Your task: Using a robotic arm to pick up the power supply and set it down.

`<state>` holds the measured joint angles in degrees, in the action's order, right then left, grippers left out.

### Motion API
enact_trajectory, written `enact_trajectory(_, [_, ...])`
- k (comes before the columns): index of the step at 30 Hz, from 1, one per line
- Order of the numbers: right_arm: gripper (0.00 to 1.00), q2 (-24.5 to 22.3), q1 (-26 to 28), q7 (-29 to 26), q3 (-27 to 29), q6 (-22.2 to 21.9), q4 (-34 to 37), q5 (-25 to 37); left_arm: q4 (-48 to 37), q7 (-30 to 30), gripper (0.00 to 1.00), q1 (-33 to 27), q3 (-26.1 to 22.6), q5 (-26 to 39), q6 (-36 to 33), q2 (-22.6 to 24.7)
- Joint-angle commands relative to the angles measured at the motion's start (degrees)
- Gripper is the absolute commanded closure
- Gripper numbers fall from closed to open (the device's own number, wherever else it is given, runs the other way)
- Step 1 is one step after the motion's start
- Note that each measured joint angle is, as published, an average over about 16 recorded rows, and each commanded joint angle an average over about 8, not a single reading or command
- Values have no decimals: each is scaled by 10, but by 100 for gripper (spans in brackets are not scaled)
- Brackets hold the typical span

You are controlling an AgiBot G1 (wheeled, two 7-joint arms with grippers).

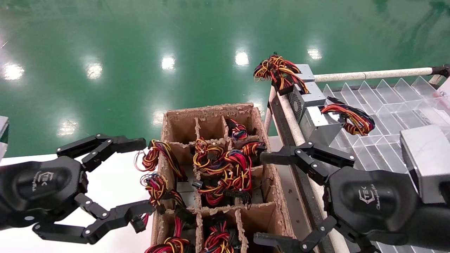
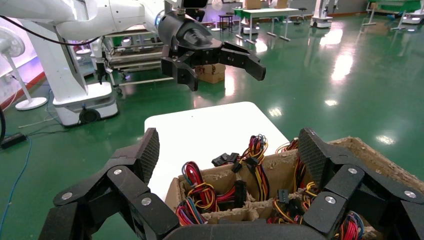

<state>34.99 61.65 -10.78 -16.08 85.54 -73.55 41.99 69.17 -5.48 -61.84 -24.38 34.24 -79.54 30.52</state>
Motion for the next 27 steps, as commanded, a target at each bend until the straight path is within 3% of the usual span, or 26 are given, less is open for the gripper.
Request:
enact_trajectory(1, [0,0,0,0,0,0,0,0,0,0,0,0,0,0,0,0])
enact_trajectory(9, [0,0,0,0,0,0,0,0,0,0,1,0,0,0,0,0])
enact_trajectory(17, [0,0,0,0,0,0,0,0,0,0,98,0,0,0,0,0])
enact_trajectory(22, [0,2,2,-4,-3,-27,1,20,0,0,100,0,0,0,0,0])
enact_trajectory(27, [0,16,7,-23,-13,-107,-8,72,0,0,100,0,0,0,0,0])
